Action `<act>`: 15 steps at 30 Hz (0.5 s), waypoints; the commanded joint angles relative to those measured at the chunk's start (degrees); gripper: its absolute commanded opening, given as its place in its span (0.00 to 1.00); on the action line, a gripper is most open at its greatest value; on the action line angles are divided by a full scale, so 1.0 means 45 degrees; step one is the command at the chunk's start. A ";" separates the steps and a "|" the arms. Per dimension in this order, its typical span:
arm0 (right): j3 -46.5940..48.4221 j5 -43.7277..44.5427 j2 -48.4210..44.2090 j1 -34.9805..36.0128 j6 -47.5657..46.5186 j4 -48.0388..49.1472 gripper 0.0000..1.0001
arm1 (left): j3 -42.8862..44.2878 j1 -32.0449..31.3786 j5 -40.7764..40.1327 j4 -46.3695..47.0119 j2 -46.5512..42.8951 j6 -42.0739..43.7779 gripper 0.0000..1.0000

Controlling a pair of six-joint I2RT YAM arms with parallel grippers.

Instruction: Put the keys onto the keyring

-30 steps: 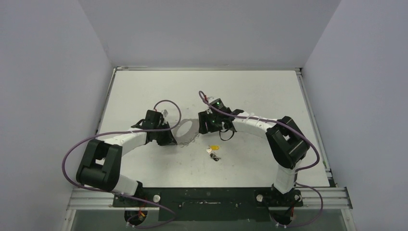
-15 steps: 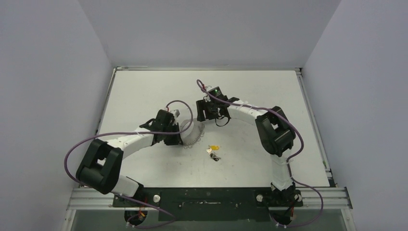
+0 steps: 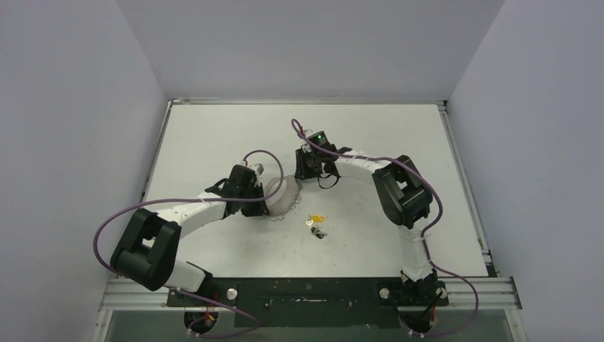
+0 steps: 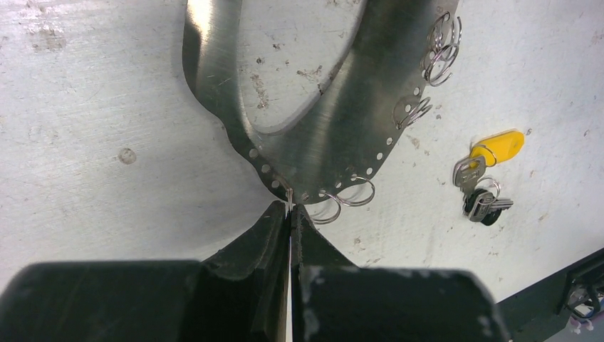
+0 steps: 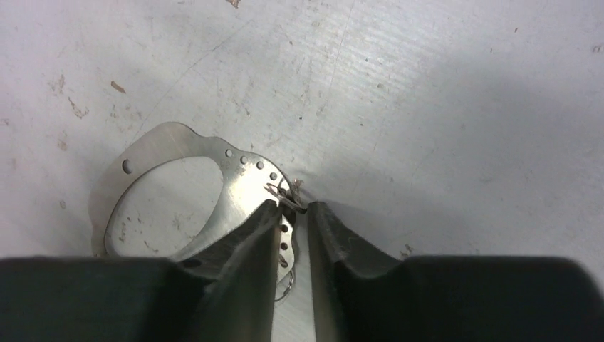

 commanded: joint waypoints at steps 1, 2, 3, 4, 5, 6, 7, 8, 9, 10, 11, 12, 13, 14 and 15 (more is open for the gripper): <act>-0.0237 -0.0252 0.0393 -0.0031 0.0491 0.1159 0.16 | -0.0095 0.0009 -0.0021 0.0804 -0.0397 -0.0213 0.00; -0.0299 -0.0238 0.0345 -0.0065 0.0521 0.1239 0.11 | -0.0096 0.0027 -0.0038 0.0807 -0.0376 -0.0219 0.00; -0.0463 -0.0229 0.0276 -0.0133 0.0571 0.1350 0.07 | -0.0104 0.0029 -0.0053 0.0783 -0.0357 -0.0227 0.00; -0.0601 -0.0242 0.0184 -0.0202 0.0643 0.1473 0.03 | -0.0107 0.0057 -0.0084 0.0802 -0.0337 -0.0238 0.00; -0.0760 -0.0247 0.0056 -0.0286 0.0716 0.1618 0.00 | -0.0115 0.0092 -0.0085 0.0806 -0.0313 -0.0261 0.00; -0.0943 -0.0274 -0.0075 -0.0387 0.0774 0.1744 0.00 | -0.0116 0.0147 -0.0075 0.0807 -0.0293 -0.0293 0.00; -0.1113 -0.0319 -0.0214 -0.0478 0.0810 0.1872 0.00 | -0.0131 0.0262 -0.0033 0.0805 -0.0256 -0.0365 0.00; -0.1319 -0.0371 -0.0355 -0.0560 0.0832 0.1961 0.00 | -0.0133 0.0398 0.0043 0.0812 -0.0207 -0.0406 0.00; -0.1533 -0.0438 -0.0515 -0.0626 0.0842 0.2026 0.00 | -0.0128 0.0579 0.0143 0.0834 -0.0167 -0.0468 0.00; -0.1762 -0.0486 -0.0686 -0.0703 0.0816 0.2026 0.00 | -0.0130 0.0816 0.0310 0.0854 -0.0091 -0.0504 0.00; -0.2018 -0.0531 -0.0866 -0.0774 0.0791 0.2027 0.00 | -0.0130 0.1068 0.0472 0.0886 -0.0033 -0.0534 0.00; -0.2272 -0.0544 -0.1057 -0.0853 0.0785 0.2027 0.00 | -0.0123 0.1331 0.0651 0.0944 0.0035 -0.0540 0.00; -0.2570 -0.0572 -0.1254 -0.0888 0.0768 0.2017 0.00 | -0.0083 0.1562 0.0805 0.0988 0.0117 -0.0540 0.00; -0.2869 -0.0595 -0.1460 -0.0941 0.0780 0.2025 0.00 | -0.0051 0.1786 0.0934 0.1032 0.0193 -0.0558 0.00; -0.3153 -0.0627 -0.1681 -0.0984 0.0787 0.2012 0.00 | 0.0004 0.2027 0.1033 0.1080 0.0296 -0.0547 0.00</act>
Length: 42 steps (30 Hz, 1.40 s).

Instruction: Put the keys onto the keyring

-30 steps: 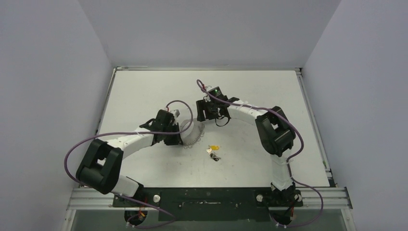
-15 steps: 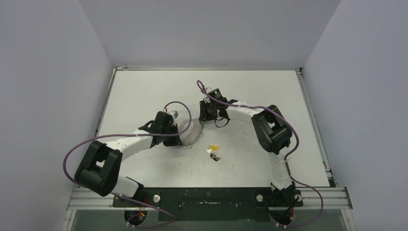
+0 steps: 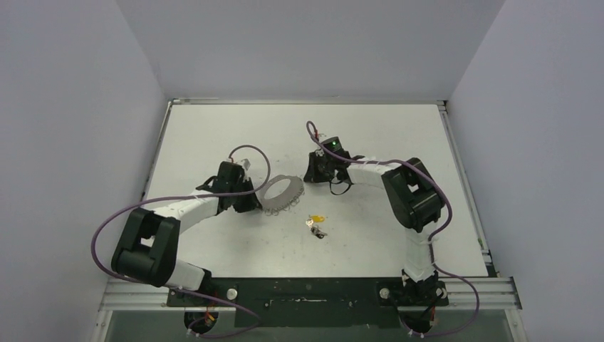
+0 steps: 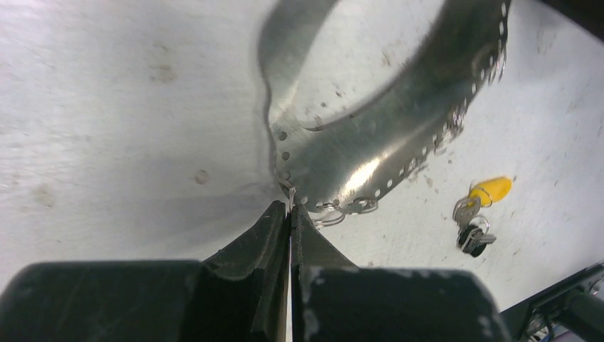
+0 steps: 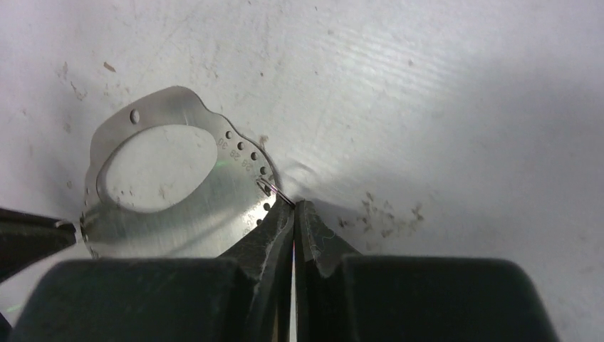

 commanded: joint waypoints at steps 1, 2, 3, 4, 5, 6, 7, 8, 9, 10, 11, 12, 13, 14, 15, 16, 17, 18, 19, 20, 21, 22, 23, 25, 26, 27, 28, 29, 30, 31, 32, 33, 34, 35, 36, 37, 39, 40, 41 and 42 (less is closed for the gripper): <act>-0.1288 0.0107 -0.1148 -0.0268 -0.0033 -0.0263 0.00 | 0.0279 0.0860 0.0708 0.0711 0.0338 -0.0167 0.00; -0.1551 0.0082 -0.1373 -0.0273 0.0013 -0.0285 0.00 | 0.0404 0.0940 0.0737 0.0708 0.0472 -0.0108 0.00; -0.1823 0.0004 -0.1577 -0.0278 0.0082 -0.0275 0.00 | 0.0549 0.0979 0.0711 0.0683 0.0613 -0.0040 0.00; -0.2106 -0.0092 -0.1766 -0.0274 0.0203 -0.0213 0.00 | 0.0721 0.0975 0.0686 0.0624 0.0765 0.0037 0.00; -0.2344 -0.0184 -0.1946 -0.0264 0.0286 -0.0181 0.00 | 0.0870 0.0974 0.0625 0.0606 0.0931 0.0089 0.00; -0.2579 -0.0252 -0.2148 -0.0254 0.0358 -0.0138 0.00 | 0.1003 0.0989 0.0541 0.0599 0.1098 0.0105 0.00; -0.2781 -0.0321 -0.2247 -0.0264 0.0428 -0.0118 0.00 | 0.1142 0.0993 0.0438 0.0547 0.1255 0.0131 0.00; -0.3013 -0.0323 -0.2444 -0.0275 0.0453 -0.0115 0.03 | 0.1252 0.0993 0.0320 0.0502 0.1368 0.0169 0.04; -0.3141 -0.0235 -0.2587 -0.0286 0.0415 -0.0129 0.07 | 0.1336 0.0993 0.0217 0.0479 0.1427 0.0210 0.15; -0.3213 -0.0117 -0.2739 -0.0307 0.0354 -0.0180 0.11 | 0.1364 0.0993 0.0080 0.0444 0.1377 0.0213 0.28; -0.3261 0.0018 -0.2871 -0.0343 0.0283 -0.0250 0.19 | 0.1368 0.0993 -0.0069 0.0411 0.1263 0.0223 0.39; -0.3289 0.0130 -0.2997 -0.0372 0.0223 -0.0300 0.30 | 0.1329 0.0993 -0.0197 0.0394 0.1113 0.0219 0.50; -0.3285 0.0207 -0.3096 -0.0422 0.0174 -0.0350 0.39 | 0.1258 0.0993 -0.0296 0.0390 0.0913 0.0223 0.55; -0.3275 0.0273 -0.3174 -0.0458 0.0124 -0.0381 0.48 | 0.1176 0.0993 -0.0375 0.0394 0.0698 0.0213 0.58; -0.3232 0.0335 -0.3201 -0.0489 0.0076 -0.0416 0.53 | 0.1080 0.0993 -0.0407 0.0402 0.0502 0.0218 0.61; -0.3176 0.0394 -0.3204 -0.0535 0.0036 -0.0445 0.55 | 0.0956 0.1008 -0.0411 0.0440 0.0295 0.0221 0.62; -0.3090 0.0411 -0.3153 -0.0557 0.0009 -0.0493 0.56 | 0.0799 0.1022 -0.0401 0.0461 0.0142 0.0224 0.62; -0.3006 0.0384 -0.3071 -0.0570 -0.0024 -0.0501 0.57 | 0.0696 0.1032 -0.0376 0.0466 -0.0014 0.0222 0.62; -0.2901 0.0320 -0.2968 -0.0589 -0.0047 -0.0505 0.57 | 0.0569 0.1032 -0.0292 0.0499 -0.0131 0.0214 0.62; -0.2809 0.0214 -0.2831 -0.0591 -0.0065 -0.0525 0.57 | 0.0441 0.1033 -0.0166 0.0621 -0.0246 0.0196 0.61; -0.2705 0.0105 -0.2694 -0.0598 -0.0055 -0.0500 0.56 | 0.0244 0.1033 0.0010 0.0765 -0.0348 0.0177 0.61; -0.2604 -0.0050 -0.2570 -0.0592 -0.0024 -0.0449 0.55 | 0.0048 0.1023 0.0225 0.0980 -0.0417 0.0130 0.60; -0.2544 -0.0198 -0.2469 -0.0582 0.0028 -0.0369 0.54 | -0.0130 0.1031 0.0425 0.1198 -0.0467 0.0103 0.59; -0.2495 -0.0424 -0.2344 -0.0553 0.0084 -0.0274 0.52 | -0.0449 0.1033 0.0862 0.1619 -0.0450 0.0017 0.57; -0.2476 -0.0489 -0.2331 -0.0555 0.0076 -0.0286 0.51 | -0.0566 0.1008 0.1047 0.1798 -0.0398 -0.0031 0.56; -0.2461 -0.0534 -0.2336 -0.0533 0.0053 -0.0324 0.50 | -0.0634 0.0981 0.1194 0.1974 -0.0331 -0.0089 0.56; -0.2440 -0.0572 -0.2352 -0.0521 0.0021 -0.0356 0.49 | -0.0674 0.0933 0.1267 0.2096 -0.0263 -0.0130 0.55; -0.2408 -0.0603 -0.2346 -0.0495 -0.0020 -0.0433 0.48 | -0.0684 0.0859 0.1259 0.2192 -0.0189 -0.0162 0.55; -0.2384 -0.0624 -0.2345 -0.0484 -0.0057 -0.0506 0.46 | -0.0668 0.0767 0.1214 0.2253 -0.0112 -0.0144 0.53; -0.2376 -0.0627 -0.2343 -0.0458 -0.0095 -0.0596 0.45 | -0.0577 0.0640 0.1105 0.2250 -0.0048 -0.0103 0.52; -0.2375 -0.0627 -0.2357 -0.0445 -0.0117 -0.0653 0.43 | -0.0499 0.0566 0.0916 0.2196 0.0014 -0.0090 0.51; -0.2397 -0.0598 -0.2413 -0.0400 -0.0142 -0.0690 0.43 | -0.0447 0.0505 0.0722 0.2119 0.0055 -0.0071 0.50; -0.2410 -0.0548 -0.2444 -0.0389 -0.0162 -0.0736 0.42 | -0.0358 0.0461 0.0475 0.2056 0.0083 -0.0054 0.50; -0.2411 -0.0493 -0.2502 -0.0376 -0.0194 -0.0768 0.42 | -0.0291 0.0431 0.0222 0.1972 0.0103 -0.0050 0.49; -0.2414 -0.0388 -0.2558 -0.0381 -0.0215 -0.0819 0.42 | -0.0236 0.0413 -0.0083 0.1915 0.0140 -0.0025 0.48; -0.2402 -0.0314 -0.2621 -0.0375 -0.0267 -0.0894 0.42 | -0.0153 0.0408 -0.0331 0.1849 0.0174 0.0039 0.47; -0.2343 -0.0200 -0.2736 -0.0382 -0.0365 -0.1051 0.42 | 0.0000 0.0408 -0.0749 0.1721 0.0237 0.0216 0.45; -0.2288 -0.0146 -0.2804 -0.0368 -0.0437 -0.1142 0.42 | 0.0084 0.0408 -0.0900 0.1657 0.0262 0.0338 0.44; -0.2257 -0.0101 -0.2854 -0.0383 -0.0491 -0.1222 0.42 | 0.0153 0.0408 -0.1051 0.1640 0.0292 0.0458 0.43; -0.2224 -0.0095 -0.2919 -0.0382 -0.0526 -0.1288 0.41 | 0.0247 0.0408 -0.1018 0.1639 0.0339 0.0620 0.41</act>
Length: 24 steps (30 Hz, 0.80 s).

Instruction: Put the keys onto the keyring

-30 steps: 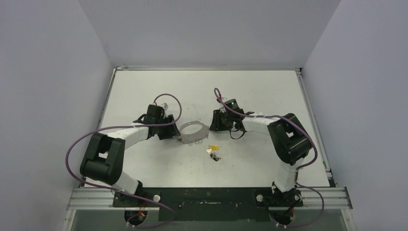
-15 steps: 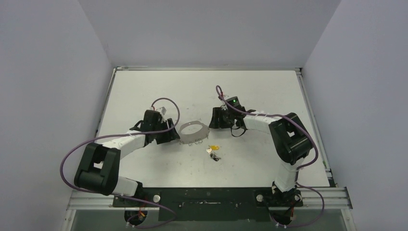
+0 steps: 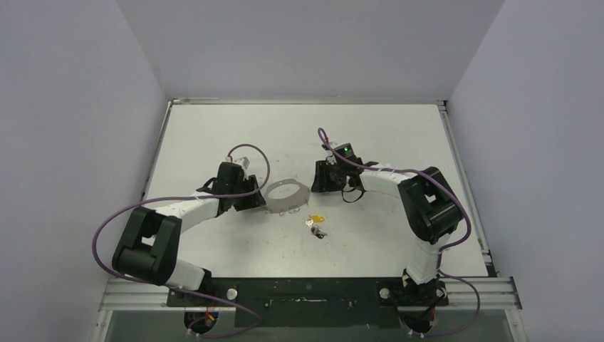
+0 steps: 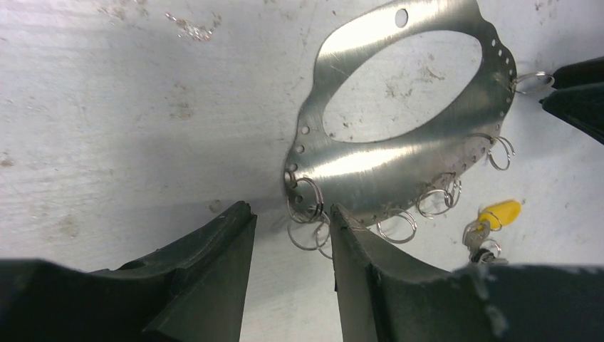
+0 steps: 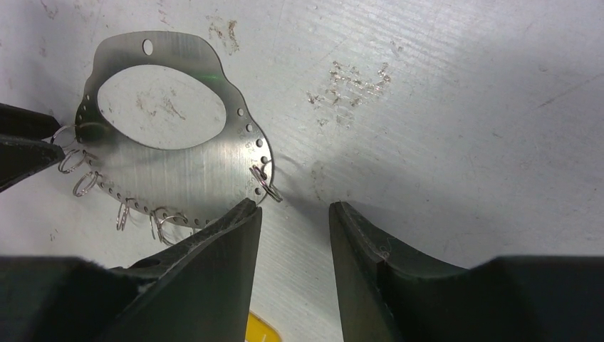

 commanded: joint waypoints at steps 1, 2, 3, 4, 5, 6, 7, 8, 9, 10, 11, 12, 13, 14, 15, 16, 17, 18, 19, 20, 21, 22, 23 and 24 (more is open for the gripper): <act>0.0447 0.0340 -0.0499 0.0094 -0.0426 -0.0490 0.41 | 0.0789 -0.0010 -0.0778 0.0141 0.0234 0.0877 0.40; 0.0455 0.0362 -0.0553 0.0096 -0.0436 -0.0518 0.40 | 0.0900 -0.0010 -0.0732 0.0087 0.0317 0.1082 0.39; 0.0410 0.0358 -0.0630 0.0094 -0.0427 -0.0524 0.39 | 0.1019 -0.0010 -0.0658 -0.0001 0.0401 0.1228 0.37; 0.0348 0.0367 -0.0686 0.0081 -0.0453 -0.0524 0.39 | 0.1136 -0.0010 -0.0468 -0.0007 0.0514 0.1426 0.35; 0.0318 0.0375 -0.0752 0.0082 -0.0456 -0.0524 0.39 | 0.1256 -0.0010 -0.0242 -0.0012 0.0633 0.1581 0.34; 0.0307 0.0393 -0.0792 0.0092 -0.0474 -0.0542 0.39 | 0.1315 -0.0010 -0.0062 0.0026 0.0748 0.1649 0.32; 0.0279 0.0405 -0.0828 0.0078 -0.0493 -0.0575 0.39 | 0.1366 -0.0010 0.0102 0.0111 0.0833 0.1672 0.30; 0.0290 0.0424 -0.0857 0.0077 -0.0505 -0.0597 0.39 | 0.1368 -0.0025 0.0225 0.0212 0.0895 0.1704 0.29; 0.0286 0.0434 -0.0895 0.0091 -0.0526 -0.0619 0.39 | 0.1370 -0.0044 0.0282 0.0264 0.0937 0.1708 0.27; 0.0308 0.0452 -0.0927 0.0095 -0.0548 -0.0663 0.39 | 0.1366 -0.0058 0.0301 0.0268 0.0977 0.1733 0.25; 0.0345 0.0469 -0.0955 0.0091 -0.0585 -0.0725 0.39 | 0.1328 -0.0067 0.0357 0.0303 0.0974 0.1782 0.23; 0.0366 0.0483 -0.0988 0.0090 -0.0619 -0.0762 0.39 | 0.1302 -0.0069 0.0381 0.0317 0.0964 0.1813 0.21; 0.0384 0.0475 -0.1041 0.0090 -0.0641 -0.0808 0.39 | 0.1267 -0.0069 0.0377 0.0299 0.0948 0.1834 0.19; 0.0418 0.0474 -0.1082 0.0083 -0.0665 -0.0860 0.39 | 0.1253 -0.0069 0.0349 0.0280 0.0922 0.1868 0.17; 0.0449 0.0479 -0.1111 0.0089 -0.0698 -0.0916 0.39 | 0.1285 -0.0079 0.0341 0.0214 0.0889 0.1929 0.16; 0.0504 0.0475 -0.1159 0.0077 -0.0733 -0.0974 0.39 | 0.1301 -0.0102 0.0286 0.0103 0.0863 0.1941 0.15; 0.0538 0.0474 -0.1199 0.0086 -0.0753 -0.1023 0.39 | 0.1313 -0.0131 0.0166 -0.0024 0.0806 0.1975 0.15; 0.0557 0.0474 -0.1253 0.0087 -0.0782 -0.1039 0.39 | 0.1324 -0.0160 0.0030 -0.0129 0.0748 0.1996 0.15; 0.0563 0.0459 -0.1313 0.0090 -0.0805 -0.1049 0.39 | 0.1328 -0.0207 -0.0111 -0.0216 0.0667 0.2013 0.15; 0.0567 0.0465 -0.1382 0.0083 -0.0808 -0.1031 0.39 | 0.1341 -0.0247 -0.0263 -0.0285 0.0589 0.2023 0.16; 0.0575 0.0456 -0.1449 0.0087 -0.0808 -0.0988 0.39 | 0.1335 -0.0277 -0.0404 -0.0372 0.0513 0.2038 0.17; 0.0569 0.0428 -0.1536 0.0080 -0.0808 -0.0949 0.40 | 0.1315 -0.0314 -0.0510 -0.0424 0.0457 0.2072 0.17; 0.0575 0.0422 -0.1605 0.0092 -0.0806 -0.0910 0.40 | 0.1322 -0.0336 -0.0599 -0.0484 0.0416 0.2091 0.17; 0.0559 0.0380 -0.1697 0.0091 -0.0818 -0.0856 0.40 | 0.1338 -0.0359 -0.0671 -0.0558 0.0409 0.2125 0.17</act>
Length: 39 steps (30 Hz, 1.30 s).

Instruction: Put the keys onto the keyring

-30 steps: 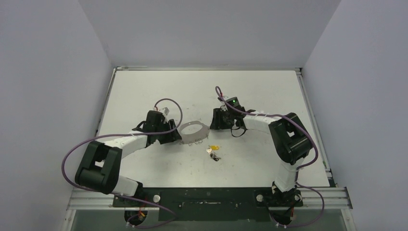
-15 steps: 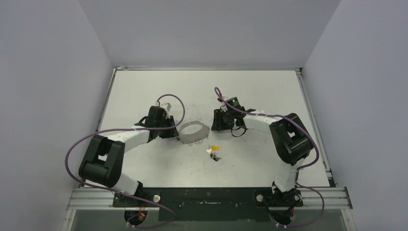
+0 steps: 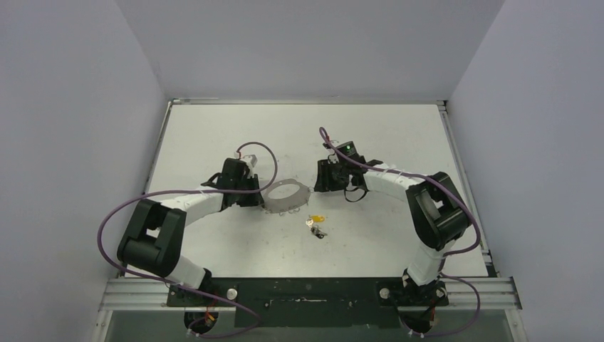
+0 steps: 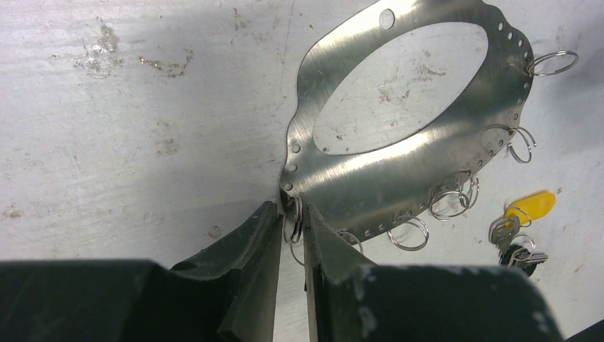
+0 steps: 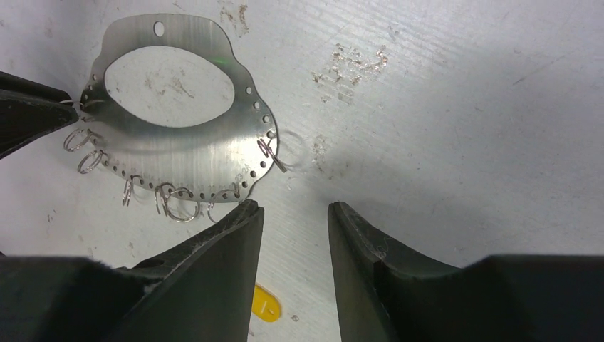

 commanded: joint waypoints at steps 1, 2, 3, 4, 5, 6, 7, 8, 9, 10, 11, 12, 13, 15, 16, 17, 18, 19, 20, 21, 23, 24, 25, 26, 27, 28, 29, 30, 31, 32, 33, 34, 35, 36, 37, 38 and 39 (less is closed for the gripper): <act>0.0491 0.0071 -0.0961 0.0095 -0.0215 0.0346 0.41 | 0.0444 -0.0170 -0.0571 -0.0341 -0.0486 0.0347 0.17; 0.0502 0.0046 -0.1041 0.0093 -0.0253 0.0384 0.44 | 0.0449 -0.0195 -0.0632 -0.0400 -0.0478 0.0344 0.17; 0.0501 -0.0008 -0.1112 0.0083 -0.0336 0.0427 0.48 | 0.0467 -0.0257 -0.0712 -0.0439 -0.0464 0.0371 0.17; 0.0516 -0.0037 -0.1180 0.0080 -0.0405 0.0416 0.50 | 0.0452 -0.0328 -0.0828 -0.0439 -0.0485 0.0389 0.17; 0.0542 -0.0021 -0.1223 0.0087 -0.0455 0.0348 0.52 | 0.0460 -0.0466 -0.0954 -0.0439 -0.0495 0.0398 0.17; 0.0594 0.0029 -0.1244 0.0095 -0.0505 0.0225 0.53 | 0.0450 -0.0564 -0.1073 -0.0454 -0.0474 0.0407 0.17; 0.0620 0.0048 -0.1267 0.0096 -0.0560 0.0127 0.54 | 0.0469 -0.0647 -0.1187 -0.0473 -0.0471 0.0410 0.17; 0.0609 0.0089 -0.1292 0.0137 -0.0616 0.0066 0.55 | 0.0482 -0.0741 -0.1275 -0.0497 -0.0448 0.0430 0.17; 0.0580 0.0158 -0.1312 0.0192 -0.0679 -0.0018 0.55 | 0.0488 -0.0806 -0.1350 -0.0510 -0.0439 0.0430 0.16; 0.0604 0.0294 -0.1295 0.0267 -0.0767 -0.0150 0.56 | 0.0520 -0.0856 -0.1403 -0.0519 -0.0420 0.0423 0.14; 0.0643 0.0445 -0.1269 0.0374 -0.0859 -0.0333 0.56 | 0.0520 -0.0891 -0.1444 -0.0518 -0.0435 0.0420 0.11; 0.0729 0.0640 -0.1229 0.0512 -0.0975 -0.0524 0.56 | 0.0522 -0.0903 -0.1458 -0.0508 -0.0452 0.0432 0.09; 0.0781 0.0876 -0.1190 0.0651 -0.1068 -0.0699 0.56 | 0.0527 -0.0919 -0.1475 -0.0516 -0.0476 0.0435 0.06; 0.0902 0.1125 -0.1162 0.0935 -0.1224 -0.0895 0.56 | 0.0506 -0.0924 -0.1509 -0.0535 -0.0585 0.0422 0.01; 0.0924 0.1201 -0.1176 0.1041 -0.1271 -0.0909 0.56 | 0.0481 -0.0924 -0.1534 -0.0530 -0.0651 0.0425 0.00; 0.0932 0.1242 -0.1207 0.1125 -0.1327 -0.0884 0.56 | 0.0463 -0.0924 -0.1538 -0.0526 -0.0738 0.0457 0.00; 0.0946 0.1257 -0.1228 0.1179 -0.1378 -0.0847 0.56 | 0.0461 -0.0924 -0.1548 -0.0519 -0.0822 0.0485 0.00; 0.0945 0.1251 -0.1238 0.1218 -0.1424 -0.0762 0.57 | 0.0432 -0.0924 -0.1562 -0.0518 -0.0903 0.0506 0.00; 0.0918 0.1175 -0.1257 0.1227 -0.1512 -0.0670 0.57 | 0.0408 -0.0924 -0.1549 -0.0527 -0.0981 0.0564 0.00; 0.0897 0.1090 -0.1259 0.1236 -0.1577 -0.0557 0.57 | 0.0398 -0.0924 -0.1530 -0.0516 -0.1060 0.0630 0.00; 0.0845 0.0909 -0.1250 0.1245 -0.1729 -0.0386 0.58 | 0.0336 -0.0934 -0.1412 -0.0408 -0.1226 0.0748 0.00; 0.0825 0.0817 -0.1246 0.1245 -0.1790 -0.0335 0.58 | 0.0255 -0.0925 -0.1259 -0.0265 -0.1295 0.0788 0.00; 0.0815 0.0781 -0.1223 0.1246 -0.1800 -0.0317 0.58 | 0.0181 -0.0929 -0.1111 -0.0095 -0.1355 0.0849 0.00; 0.0804 0.0757 -0.1211 0.1248 -0.1828 -0.0290 0.58 | 0.0143 -0.0925 -0.0980 0.0024 -0.1372 0.0890 0.00; 0.0795 0.0764 -0.1197 0.1246 -0.1817 -0.0287 0.58 | 0.0153 -0.0929 -0.0851 0.0114 -0.1338 0.0930 0.00; 0.0789 0.0811 -0.1186 0.1236 -0.1779 -0.0301 0.58 | 0.0199 -0.0942 -0.0789 0.0160 -0.1277 0.0962 0.00; 0.0781 0.0886 -0.1172 0.1239 -0.1747 -0.0330 0.58 | 0.0287 -0.0939 -0.0778 0.0180 -0.1172 0.0951 0.00; 0.0775 0.0966 -0.1136 0.1237 -0.1687 -0.0370 0.58 | 0.0390 -0.0926 -0.0792 0.0168 -0.1052 0.0950 0.00; 0.0797 0.0995 -0.1107 0.1232 -0.1663 -0.0424 0.58 | 0.0508 -0.0939 -0.0791 0.0144 -0.0910 0.0947 0.00; 0.0785 0.1017 -0.1042 0.1262 -0.1630 -0.0450 0.58 | 0.0599 -0.0943 -0.0764 0.0149 -0.0770 0.0956 0.00; 0.0781 0.1067 -0.1000 0.1277 -0.1609 -0.0475 0.57 | 0.0705 -0.0941 -0.0751 0.0164 -0.0609 0.0966 0.00; 0.0770 0.1135 -0.0958 0.1296 -0.1599 -0.0527 0.57 | 0.0802 -0.0941 -0.0749 0.0176 -0.0488 0.0966 0.00; 0.0767 0.1226 -0.0934 0.1315 -0.1598 -0.0563 0.57 | 0.0892 -0.0941 -0.0818 0.0184 -0.0366 0.0976 0.00; 0.0778 0.1355 -0.0906 0.1337 -0.1588 -0.0621 0.56 | 0.0966 -0.0944 -0.0941 0.0151 -0.0301 0.0950 0.00; 0.0762 0.1452 -0.0876 0.1355 -0.1597 -0.0663 0.56 | 0.1034 -0.0944 -0.1090 0.0103 -0.0269 0.0930 0.00; 0.0761 0.1522 -0.0870 0.1379 -0.1598 -0.0691 0.56 | 0.1104 -0.0944 -0.1258 0.0030 -0.0262 0.0937 0.05; 0.0761 0.1587 -0.0852 0.1399 -0.1583 -0.0713 0.56 | 0.1137 -0.0934 -0.1455 -0.0056 -0.0286 0.0938 0.13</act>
